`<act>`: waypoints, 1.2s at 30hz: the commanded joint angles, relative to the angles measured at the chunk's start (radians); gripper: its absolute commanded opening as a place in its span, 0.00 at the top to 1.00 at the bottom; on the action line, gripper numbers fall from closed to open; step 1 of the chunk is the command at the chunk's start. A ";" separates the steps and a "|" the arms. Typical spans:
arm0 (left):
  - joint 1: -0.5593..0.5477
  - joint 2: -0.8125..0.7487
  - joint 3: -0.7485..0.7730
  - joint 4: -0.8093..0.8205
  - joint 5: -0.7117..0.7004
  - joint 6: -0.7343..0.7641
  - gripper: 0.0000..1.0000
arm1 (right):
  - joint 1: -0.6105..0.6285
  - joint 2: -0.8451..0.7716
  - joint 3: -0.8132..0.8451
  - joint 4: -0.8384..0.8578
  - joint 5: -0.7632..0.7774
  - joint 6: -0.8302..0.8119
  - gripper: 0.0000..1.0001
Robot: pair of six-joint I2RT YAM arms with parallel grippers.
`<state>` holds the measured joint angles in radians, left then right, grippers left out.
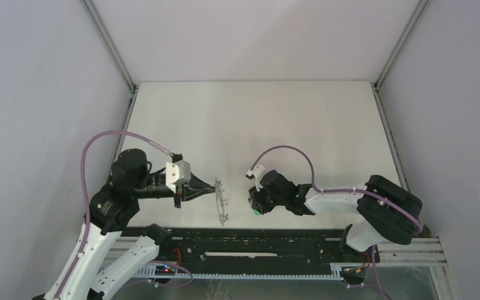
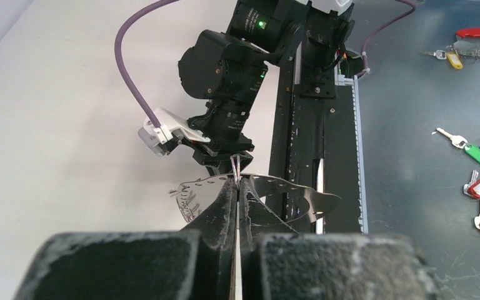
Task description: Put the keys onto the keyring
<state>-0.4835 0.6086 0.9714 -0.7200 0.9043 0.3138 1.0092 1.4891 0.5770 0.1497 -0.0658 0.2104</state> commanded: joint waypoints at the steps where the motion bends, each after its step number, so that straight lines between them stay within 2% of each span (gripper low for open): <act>1: 0.005 -0.001 0.064 0.041 0.021 -0.029 1.00 | 0.012 -0.012 0.021 -0.006 -0.003 -0.019 0.61; 7: 0.005 -0.003 0.058 0.056 0.013 -0.043 1.00 | -0.015 -0.056 0.021 -0.035 0.012 -0.044 0.64; 13: 0.005 -0.004 0.052 0.059 0.017 -0.042 1.00 | -0.054 -0.094 0.020 -0.052 0.001 -0.106 0.43; 22: 0.005 -0.004 0.050 0.062 0.018 -0.047 1.00 | -0.092 -0.041 0.026 0.000 -0.097 -0.171 0.36; 25: 0.005 -0.007 0.049 0.063 0.014 -0.047 1.00 | -0.089 -0.048 0.026 0.012 -0.135 -0.174 0.35; 32: 0.005 -0.016 0.044 0.061 0.009 -0.044 1.00 | -0.042 -0.023 0.026 0.041 -0.075 -0.124 0.40; 36: 0.005 -0.018 0.048 0.059 0.008 -0.044 1.00 | -0.027 0.021 0.026 0.072 -0.004 -0.085 0.51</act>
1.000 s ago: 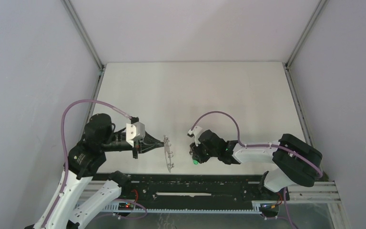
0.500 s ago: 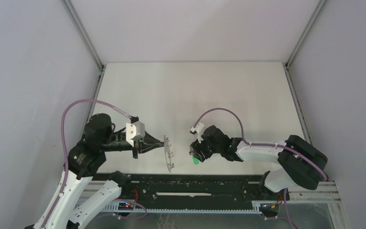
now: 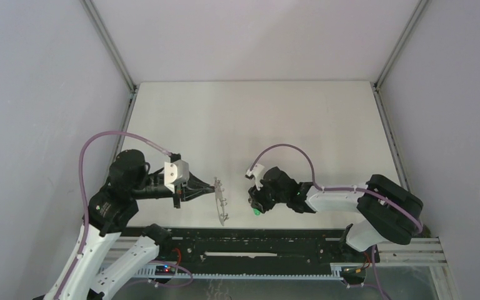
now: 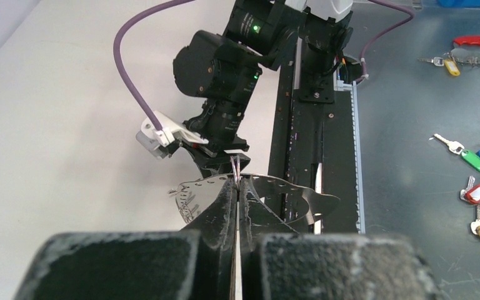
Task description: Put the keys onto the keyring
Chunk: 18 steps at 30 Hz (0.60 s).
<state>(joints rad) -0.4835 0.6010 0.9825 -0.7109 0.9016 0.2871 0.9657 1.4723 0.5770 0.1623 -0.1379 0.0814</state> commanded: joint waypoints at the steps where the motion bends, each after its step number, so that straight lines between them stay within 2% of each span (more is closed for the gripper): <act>1: 0.005 -0.011 0.036 0.050 0.010 -0.017 1.00 | 0.017 0.048 0.026 0.066 0.080 0.049 0.55; 6: 0.005 -0.010 0.038 0.046 0.009 -0.014 1.00 | 0.022 0.047 0.026 0.078 0.106 0.053 0.75; 8: 0.005 -0.011 0.035 0.045 0.008 -0.012 1.00 | 0.022 0.044 0.026 0.084 0.113 0.054 0.80; 13: 0.005 -0.018 0.032 0.044 0.006 -0.010 1.00 | 0.027 0.042 0.026 0.092 0.116 0.055 0.87; 18: 0.005 -0.020 0.032 0.033 0.004 -0.003 1.00 | 0.034 0.041 0.026 0.104 0.106 0.045 0.84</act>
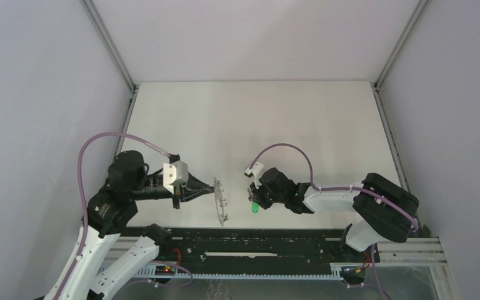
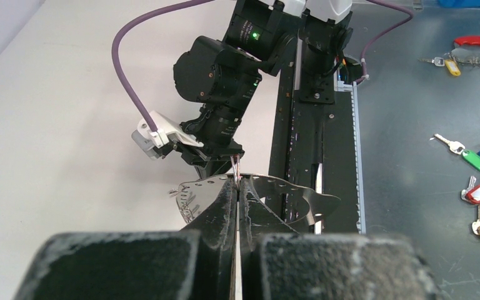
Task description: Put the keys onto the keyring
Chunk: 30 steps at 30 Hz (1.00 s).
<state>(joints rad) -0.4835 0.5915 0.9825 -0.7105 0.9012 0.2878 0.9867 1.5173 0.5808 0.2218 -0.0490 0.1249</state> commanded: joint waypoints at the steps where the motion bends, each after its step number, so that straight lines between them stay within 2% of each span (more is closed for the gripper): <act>1: 0.005 -0.010 0.031 0.033 0.005 -0.003 1.00 | 0.013 -0.003 0.022 0.047 0.016 0.001 0.84; 4: 0.005 -0.010 0.033 0.032 0.004 -0.004 1.00 | 0.012 -0.001 0.022 0.047 0.012 -0.005 0.87; 7: 0.005 -0.009 0.031 0.032 0.002 -0.004 1.00 | 0.009 0.004 0.022 0.042 0.006 -0.010 0.99; 12: 0.005 -0.011 0.024 0.028 0.005 -0.001 1.00 | 0.010 -0.020 0.018 0.038 -0.003 -0.028 1.00; 16: 0.005 -0.018 0.007 0.022 0.012 0.008 1.00 | 0.018 -0.139 -0.025 0.073 0.012 -0.063 1.00; 21: 0.005 -0.019 -0.010 0.022 0.029 0.008 1.00 | 0.030 -0.362 -0.088 0.099 -0.025 -0.162 1.00; 25: 0.005 -0.020 -0.022 0.032 0.053 0.010 1.00 | 0.030 -0.535 -0.080 0.043 -0.177 -0.223 1.00; 30: 0.003 -0.011 -0.024 0.040 0.119 0.013 1.00 | 0.033 -0.664 0.046 -0.148 -0.408 -0.300 1.00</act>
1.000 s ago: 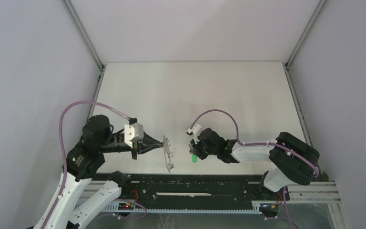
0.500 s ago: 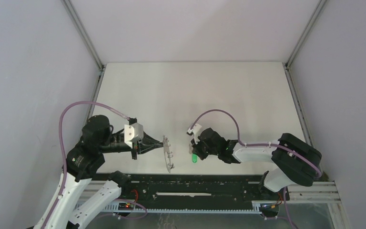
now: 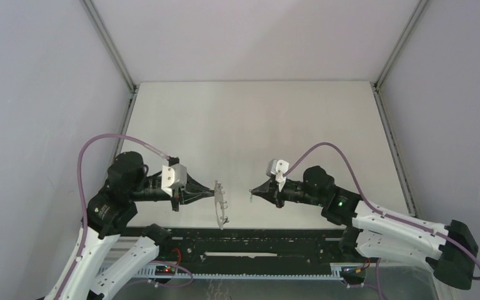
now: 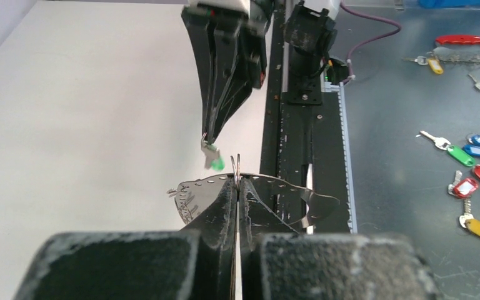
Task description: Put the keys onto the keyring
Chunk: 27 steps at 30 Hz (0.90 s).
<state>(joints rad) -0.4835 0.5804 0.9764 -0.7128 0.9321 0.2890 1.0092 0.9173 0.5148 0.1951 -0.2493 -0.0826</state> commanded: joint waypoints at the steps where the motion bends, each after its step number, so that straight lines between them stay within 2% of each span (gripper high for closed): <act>1: 0.003 0.002 -0.022 0.043 0.114 0.017 1.00 | 0.012 -0.072 0.144 -0.150 -0.246 -0.105 1.00; 5: -0.022 0.010 -0.034 0.073 0.174 0.032 1.00 | 0.039 -0.059 0.273 -0.274 -0.325 -0.181 1.00; 12: -0.046 0.047 -0.021 0.082 0.218 0.148 1.00 | 0.131 0.025 0.475 -0.457 -0.245 -0.375 1.00; 18: -0.056 0.083 -0.003 0.088 0.259 0.187 1.00 | 0.185 0.037 0.548 -0.480 -0.163 -0.454 1.00; 27: -0.116 0.107 0.012 0.100 0.206 0.301 1.00 | 0.203 0.100 0.656 -0.578 -0.170 -0.553 1.00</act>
<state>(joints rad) -0.5793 0.6739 0.9565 -0.6586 1.1355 0.5053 1.1919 1.0012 1.1137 -0.3309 -0.4412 -0.5606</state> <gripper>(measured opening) 0.011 0.007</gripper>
